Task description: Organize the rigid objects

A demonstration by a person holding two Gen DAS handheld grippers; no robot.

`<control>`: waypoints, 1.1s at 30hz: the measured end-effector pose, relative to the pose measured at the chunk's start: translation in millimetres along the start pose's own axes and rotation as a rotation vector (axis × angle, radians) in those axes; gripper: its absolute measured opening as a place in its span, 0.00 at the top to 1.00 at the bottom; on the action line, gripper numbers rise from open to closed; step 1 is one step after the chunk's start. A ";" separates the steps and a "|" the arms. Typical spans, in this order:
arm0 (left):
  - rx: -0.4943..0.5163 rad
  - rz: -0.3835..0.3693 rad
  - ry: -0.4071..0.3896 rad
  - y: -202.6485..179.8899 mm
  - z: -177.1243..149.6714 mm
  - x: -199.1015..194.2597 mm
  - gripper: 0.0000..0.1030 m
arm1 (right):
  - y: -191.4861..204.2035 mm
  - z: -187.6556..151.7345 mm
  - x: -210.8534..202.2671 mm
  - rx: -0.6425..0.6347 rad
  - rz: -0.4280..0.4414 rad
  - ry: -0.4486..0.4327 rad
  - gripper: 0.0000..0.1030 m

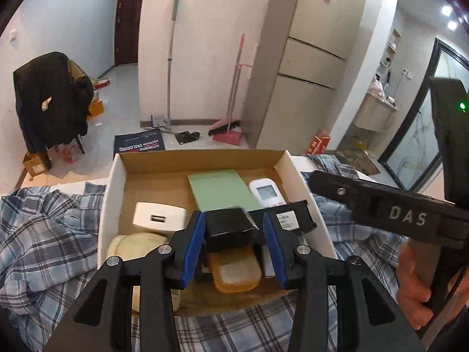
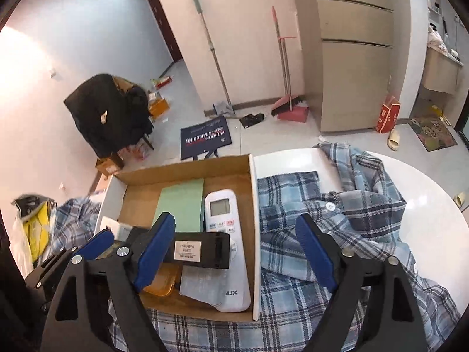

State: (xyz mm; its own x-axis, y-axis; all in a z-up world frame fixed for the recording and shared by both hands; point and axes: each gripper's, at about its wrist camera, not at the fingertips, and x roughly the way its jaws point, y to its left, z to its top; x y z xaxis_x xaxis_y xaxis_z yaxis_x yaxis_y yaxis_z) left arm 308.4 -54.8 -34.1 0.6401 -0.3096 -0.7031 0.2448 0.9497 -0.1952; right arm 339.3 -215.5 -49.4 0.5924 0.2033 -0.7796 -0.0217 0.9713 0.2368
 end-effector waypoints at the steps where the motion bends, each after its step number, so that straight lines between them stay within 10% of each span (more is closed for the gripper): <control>1: 0.008 0.008 0.000 -1.7 0.0 0.1 0.57 | 1.6 -0.2 0.3 -0.008 0.000 0.001 0.19; 10: 0.022 0.013 -0.010 -8.6 -2.1 -1.2 0.57 | 0.1 -0.7 -3.1 -0.016 0.001 0.006 0.19; 19: 0.101 0.102 -0.249 -21.7 5.6 -76.5 0.57 | 11.4 -4.3 -52.8 -0.104 -0.070 -0.134 0.19; 33: 0.139 0.143 -0.529 -33.0 -56.8 -202.3 0.22 | 23.8 -78.8 -177.9 -0.209 -0.030 -0.463 0.04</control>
State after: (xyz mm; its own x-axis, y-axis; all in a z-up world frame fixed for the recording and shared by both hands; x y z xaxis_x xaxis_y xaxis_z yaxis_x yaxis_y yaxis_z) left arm 129.4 -20.9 75.7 0.9431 -0.1933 -0.2704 0.1991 0.9800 -0.0062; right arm 169.9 -218.8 49.2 0.8889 0.1448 -0.4345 -0.1317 0.9894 0.0604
